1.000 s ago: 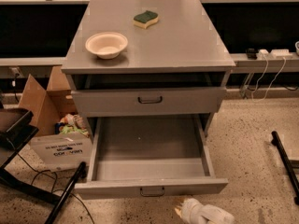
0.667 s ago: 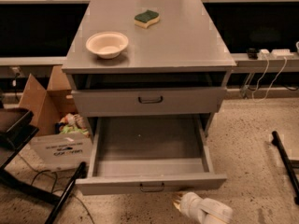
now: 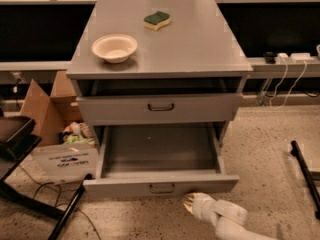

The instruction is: Close middle drawer

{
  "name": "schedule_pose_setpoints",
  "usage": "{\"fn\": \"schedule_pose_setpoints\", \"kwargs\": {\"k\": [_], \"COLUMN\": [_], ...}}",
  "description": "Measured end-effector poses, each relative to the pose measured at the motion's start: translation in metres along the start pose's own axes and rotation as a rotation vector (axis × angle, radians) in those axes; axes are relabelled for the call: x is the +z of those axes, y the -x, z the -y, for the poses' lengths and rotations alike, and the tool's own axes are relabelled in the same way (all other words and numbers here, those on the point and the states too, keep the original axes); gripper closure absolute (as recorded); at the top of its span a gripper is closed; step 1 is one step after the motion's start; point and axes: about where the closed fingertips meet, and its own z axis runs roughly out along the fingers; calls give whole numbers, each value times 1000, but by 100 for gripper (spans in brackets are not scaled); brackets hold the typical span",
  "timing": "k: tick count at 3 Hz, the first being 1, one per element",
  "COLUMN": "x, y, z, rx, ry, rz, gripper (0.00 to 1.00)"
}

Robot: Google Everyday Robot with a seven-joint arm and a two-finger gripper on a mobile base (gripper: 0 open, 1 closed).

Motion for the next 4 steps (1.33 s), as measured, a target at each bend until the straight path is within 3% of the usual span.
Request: {"fn": "schedule_pose_setpoints", "kwargs": {"k": [2, 3, 4], "x": [4, 5, 5], "y": [37, 51, 51], "z": [47, 61, 61], "rx": [-77, -105, -106], "ry": [-43, -54, -54], "rz": [46, 60, 60], "gripper": [100, 100, 100]}}
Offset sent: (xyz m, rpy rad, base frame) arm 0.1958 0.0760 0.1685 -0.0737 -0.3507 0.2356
